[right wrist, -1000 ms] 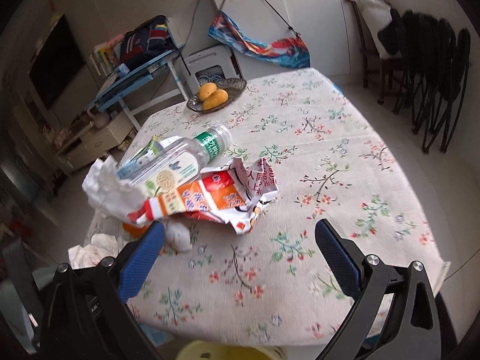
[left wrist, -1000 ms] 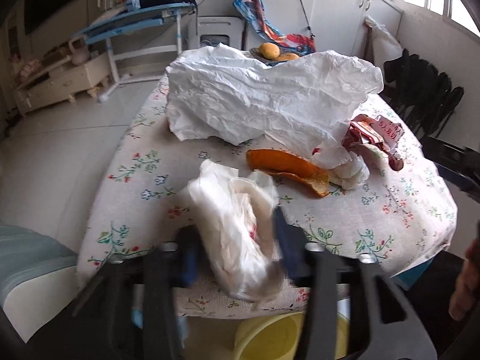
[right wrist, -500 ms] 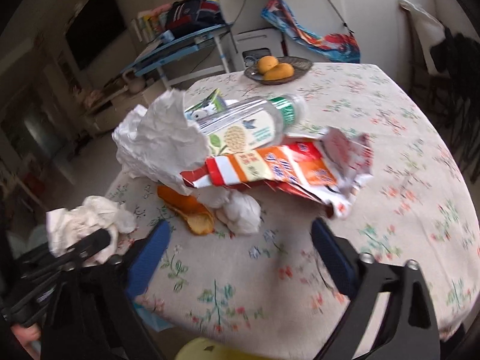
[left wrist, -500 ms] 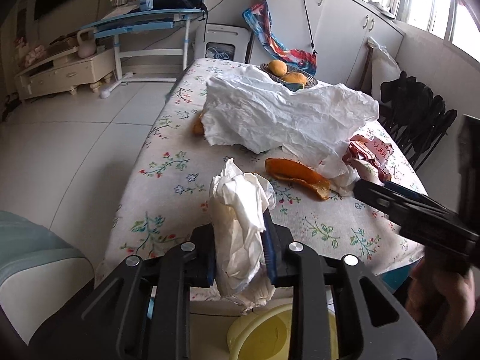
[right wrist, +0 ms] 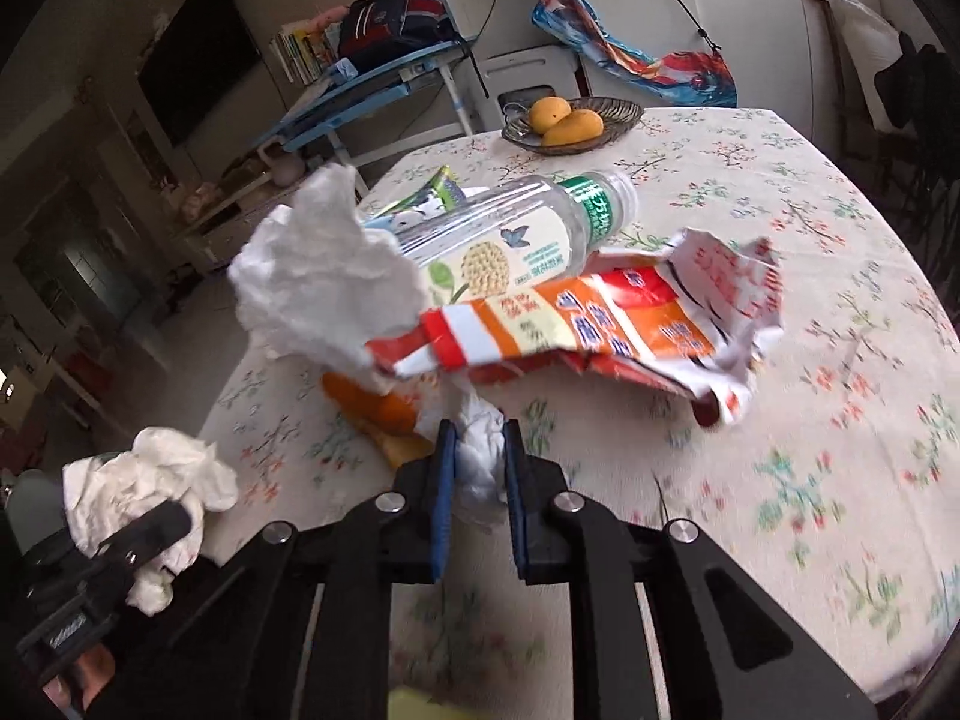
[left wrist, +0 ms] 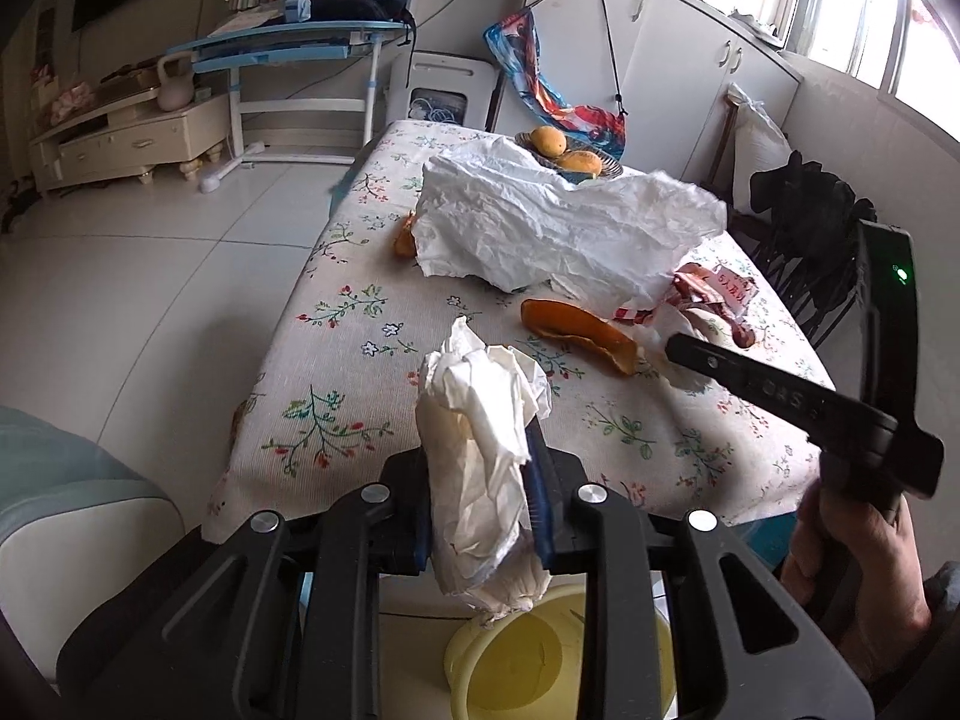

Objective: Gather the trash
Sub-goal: 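Carry both tissues over the yellow bucket and open both grippers to drop them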

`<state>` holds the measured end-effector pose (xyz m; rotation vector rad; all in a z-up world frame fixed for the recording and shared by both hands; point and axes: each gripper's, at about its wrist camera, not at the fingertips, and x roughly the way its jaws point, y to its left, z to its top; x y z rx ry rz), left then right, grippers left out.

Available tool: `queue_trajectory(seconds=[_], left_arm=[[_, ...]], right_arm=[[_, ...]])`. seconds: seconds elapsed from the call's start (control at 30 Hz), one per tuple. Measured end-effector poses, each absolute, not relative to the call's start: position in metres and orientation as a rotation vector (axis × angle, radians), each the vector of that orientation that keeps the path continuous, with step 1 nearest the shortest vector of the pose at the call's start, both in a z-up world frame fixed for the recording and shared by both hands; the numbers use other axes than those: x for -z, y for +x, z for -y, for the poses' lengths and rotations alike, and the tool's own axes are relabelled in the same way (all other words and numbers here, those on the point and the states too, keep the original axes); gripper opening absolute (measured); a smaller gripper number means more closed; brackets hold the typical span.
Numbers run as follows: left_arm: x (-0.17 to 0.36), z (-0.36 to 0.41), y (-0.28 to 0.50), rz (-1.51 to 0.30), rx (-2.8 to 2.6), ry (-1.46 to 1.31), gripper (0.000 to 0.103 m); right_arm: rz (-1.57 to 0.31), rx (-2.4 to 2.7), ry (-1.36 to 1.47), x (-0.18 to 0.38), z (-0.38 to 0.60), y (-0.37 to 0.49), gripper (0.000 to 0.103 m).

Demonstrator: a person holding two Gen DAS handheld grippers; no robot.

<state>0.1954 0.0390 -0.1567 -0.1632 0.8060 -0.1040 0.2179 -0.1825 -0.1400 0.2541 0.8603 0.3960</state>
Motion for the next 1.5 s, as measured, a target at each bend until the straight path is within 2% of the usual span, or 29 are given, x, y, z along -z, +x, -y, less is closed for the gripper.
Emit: queue_trajectory(seconds=[0.47, 0.73, 1.03, 1.1, 1.13, 1.2, 1.37, 1.5], left_arm=[[0.125, -0.018, 0.132, -0.750, 0.192, -0.145, 0.024], [0.120, -0.009, 0.089, -0.765, 0.249, -0.139, 0.024], [0.130, -0.003, 0.061, -0.807, 0.279, -0.123, 0.025], [0.134, 0.002, 0.060, -0.818, 0.286, -0.106, 0.025], [0.137, 0.003, 0.059, -0.824, 0.289, -0.103, 0.025], [0.143, 0.007, 0.058, -0.841, 0.296, -0.099, 0.025], [0.152, 0.015, 0.054, -0.861, 0.312, -0.079, 0.025], [0.156, 0.020, 0.052, -0.874, 0.323, -0.062, 0.025]], right_arm=[[-0.875, -0.477, 0.284, 0.120, 0.194, 0.108, 0.016], [-0.993, -0.500, 0.249, 0.151, 0.184, 0.057, 0.016], [-1.058, -0.479, 0.235, 0.175, 0.184, 0.045, 0.019], [-1.077, -0.477, 0.231, 0.181, 0.185, 0.045, 0.025], [-1.091, -0.470, 0.220, 0.184, 0.184, 0.046, 0.034], [-1.091, -0.464, 0.208, 0.185, 0.182, 0.044, 0.041], [-1.079, -0.428, 0.237, 0.186, 0.194, 0.045, 0.050], [-1.045, -0.381, 0.268, 0.182, 0.205, 0.046, 0.064]])
